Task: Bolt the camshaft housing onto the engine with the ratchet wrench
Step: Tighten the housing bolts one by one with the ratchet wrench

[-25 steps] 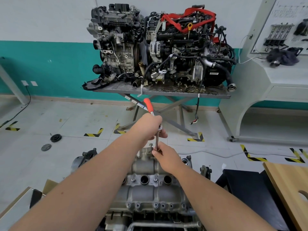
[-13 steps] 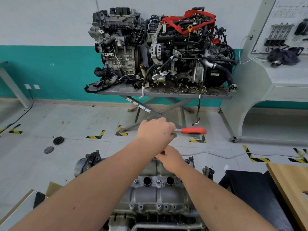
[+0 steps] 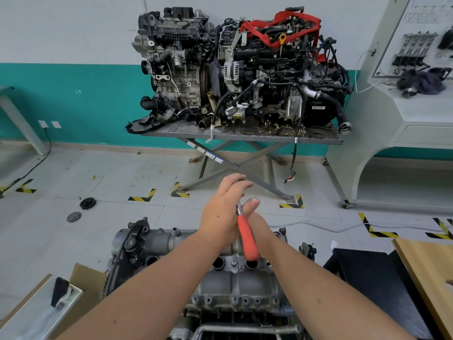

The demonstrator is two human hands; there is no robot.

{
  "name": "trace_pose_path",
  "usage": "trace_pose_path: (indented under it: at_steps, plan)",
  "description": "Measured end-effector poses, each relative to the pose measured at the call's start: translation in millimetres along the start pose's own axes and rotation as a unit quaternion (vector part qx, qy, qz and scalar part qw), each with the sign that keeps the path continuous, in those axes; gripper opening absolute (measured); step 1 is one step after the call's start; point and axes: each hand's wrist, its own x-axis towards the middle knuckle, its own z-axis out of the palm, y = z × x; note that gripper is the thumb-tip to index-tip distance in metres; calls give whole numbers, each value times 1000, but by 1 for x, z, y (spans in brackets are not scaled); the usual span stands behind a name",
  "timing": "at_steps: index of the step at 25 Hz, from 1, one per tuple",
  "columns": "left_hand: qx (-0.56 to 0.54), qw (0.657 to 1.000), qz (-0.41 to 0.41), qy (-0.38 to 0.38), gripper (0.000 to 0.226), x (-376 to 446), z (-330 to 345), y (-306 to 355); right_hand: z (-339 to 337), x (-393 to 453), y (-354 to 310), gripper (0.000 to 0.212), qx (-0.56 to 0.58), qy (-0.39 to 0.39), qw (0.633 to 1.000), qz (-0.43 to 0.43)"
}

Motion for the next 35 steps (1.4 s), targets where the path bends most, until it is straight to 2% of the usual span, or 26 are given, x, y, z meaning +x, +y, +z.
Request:
trace_pose_path:
  at_steps: [1,2,7,10,13,14,18,21,25,29,32,35]
  plan:
    - [-42,999,-16,17,46,-2,-1,-3,-6,-2,-2,12,22,-67,997,-28]
    - [-82,995,-39,43,39,-3,-2,-5,-10,-3,4,15,51,-81,995,-28]
    - [-294,929,-162,158,25,-4,5,5,2,4,2,23,84,-43,996,-8]
    - [-382,888,-218,134,32,3,5,7,-4,3,7,25,83,-43,996,-10]
    - [-453,829,-317,80,43,10,-3,4,-2,2,4,27,76,-43,996,-14]
    - [-445,826,-340,67,43,14,-6,3,-3,2,4,27,76,-44,996,-12]
    - [-350,855,-382,-9,36,29,-22,-1,-3,2,6,24,81,-41,996,-2]
    - [-309,871,-374,-79,41,36,-31,0,-5,1,5,24,94,-44,995,1]
    - [-199,897,-364,-155,44,50,-42,5,-4,1,5,23,102,-45,994,3]
    - [-92,916,-345,-185,44,62,-47,10,-5,1,6,20,100,-50,994,1]
    - [-19,936,-293,-195,41,67,-49,16,-4,2,6,20,98,-52,994,-4]
    - [124,945,-184,-240,28,68,-41,26,-3,3,7,15,98,-55,994,-11]
